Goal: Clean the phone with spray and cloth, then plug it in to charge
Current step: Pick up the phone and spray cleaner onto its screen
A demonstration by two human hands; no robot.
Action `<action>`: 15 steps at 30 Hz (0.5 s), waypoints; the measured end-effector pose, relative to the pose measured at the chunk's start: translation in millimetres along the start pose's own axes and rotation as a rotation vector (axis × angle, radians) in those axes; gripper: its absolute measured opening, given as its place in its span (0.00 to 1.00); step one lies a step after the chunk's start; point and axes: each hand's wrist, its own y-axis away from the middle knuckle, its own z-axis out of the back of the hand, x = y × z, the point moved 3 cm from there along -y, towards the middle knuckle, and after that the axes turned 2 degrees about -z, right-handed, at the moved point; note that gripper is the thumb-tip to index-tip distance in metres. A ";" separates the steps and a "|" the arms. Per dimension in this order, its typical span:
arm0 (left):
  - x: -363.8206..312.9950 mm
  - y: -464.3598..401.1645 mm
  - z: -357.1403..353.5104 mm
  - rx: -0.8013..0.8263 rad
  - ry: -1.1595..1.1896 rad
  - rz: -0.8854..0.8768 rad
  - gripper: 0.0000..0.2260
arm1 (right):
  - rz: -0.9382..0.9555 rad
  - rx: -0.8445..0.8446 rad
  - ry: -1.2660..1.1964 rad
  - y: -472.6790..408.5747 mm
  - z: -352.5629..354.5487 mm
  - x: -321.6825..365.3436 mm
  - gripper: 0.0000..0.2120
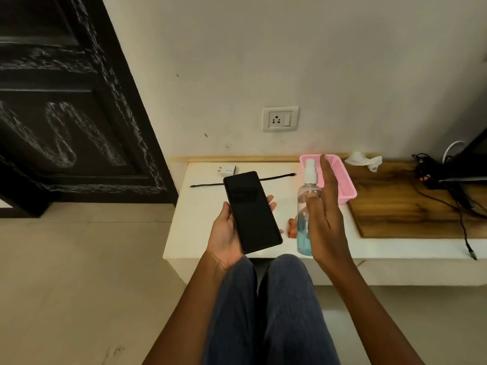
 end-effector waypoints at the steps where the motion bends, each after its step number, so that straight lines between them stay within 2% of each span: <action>1: 2.2 4.1 1.7 -0.003 -0.002 -0.001 0.30 | 0.028 0.000 0.042 2.8 1.0 1.9 0.19; 3: 6.5 9.1 -0.4 0.042 -0.060 0.013 0.30 | 0.087 0.022 0.144 8.9 -0.1 11.7 0.22; 9: 9.0 26.5 -6.1 -0.006 -0.125 0.027 0.30 | 0.131 0.030 0.289 19.1 -1.6 23.5 0.30; 15: 3.8 33.7 -7.5 -0.036 -0.155 0.049 0.29 | 0.190 0.131 0.290 25.6 -9.4 44.3 0.37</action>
